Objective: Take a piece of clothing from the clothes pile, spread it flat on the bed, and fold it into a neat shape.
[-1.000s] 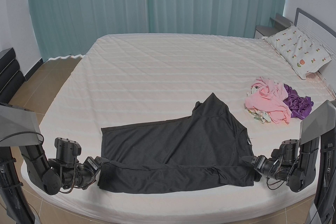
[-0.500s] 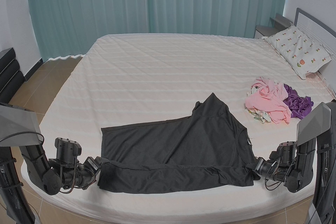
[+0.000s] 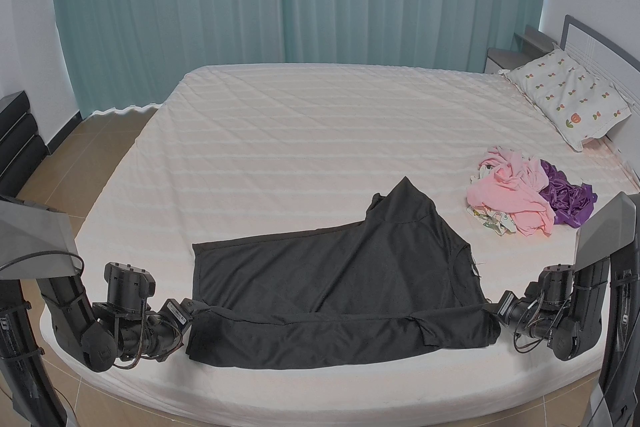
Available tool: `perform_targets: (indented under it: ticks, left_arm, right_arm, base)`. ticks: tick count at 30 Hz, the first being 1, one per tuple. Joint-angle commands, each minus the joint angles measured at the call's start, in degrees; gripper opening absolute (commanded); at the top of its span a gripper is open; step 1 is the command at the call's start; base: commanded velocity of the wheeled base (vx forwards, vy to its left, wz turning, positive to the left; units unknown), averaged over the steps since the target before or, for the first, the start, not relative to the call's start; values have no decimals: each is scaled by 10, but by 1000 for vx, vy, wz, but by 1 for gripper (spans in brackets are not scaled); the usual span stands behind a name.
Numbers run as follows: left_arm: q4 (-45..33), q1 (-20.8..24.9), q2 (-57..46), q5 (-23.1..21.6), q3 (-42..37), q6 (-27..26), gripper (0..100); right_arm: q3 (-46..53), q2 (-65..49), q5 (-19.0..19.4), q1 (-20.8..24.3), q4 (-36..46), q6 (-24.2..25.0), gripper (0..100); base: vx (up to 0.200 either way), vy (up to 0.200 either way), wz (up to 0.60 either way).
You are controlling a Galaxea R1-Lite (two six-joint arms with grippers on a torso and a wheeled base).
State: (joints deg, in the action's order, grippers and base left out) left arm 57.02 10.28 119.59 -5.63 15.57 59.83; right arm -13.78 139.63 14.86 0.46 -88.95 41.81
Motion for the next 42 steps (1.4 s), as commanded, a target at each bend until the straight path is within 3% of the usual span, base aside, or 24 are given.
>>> perform_targets:
  ticks: [1,14,25,28,29,34,42]
  left_arm:
    - [0,0,0,0,0,0,100]
    - [1,1,6,-1,7,-1,100]
    - [3,0,12,5,80,-24,100]
    - [-10,-3,39,19,121,-54,100]
    - [-21,0,61,44,151,-58,100]
    - [-26,13,104,94,172,-96,100]
    - [-24,18,117,96,172,-108,100]
  right_arm:
    - [-3,-1,1,-6,-7,0,0]
    - [-12,4,3,-2,-7,-1,0]
    - [-11,4,3,4,-7,-2,0]
    - [-10,4,3,4,-7,-2,0]
    - [-9,4,3,4,-7,-2,0]
    - [-9,4,3,4,-7,-3,0]
    - [-5,1,3,9,-7,-7,0]
  base:
    - [0,0,0]
    - [0,0,0]
    - [0,0,0]
    - [0,0,0]
    - [0,0,0]
    - [0,0,0]
    - [0,0,0]
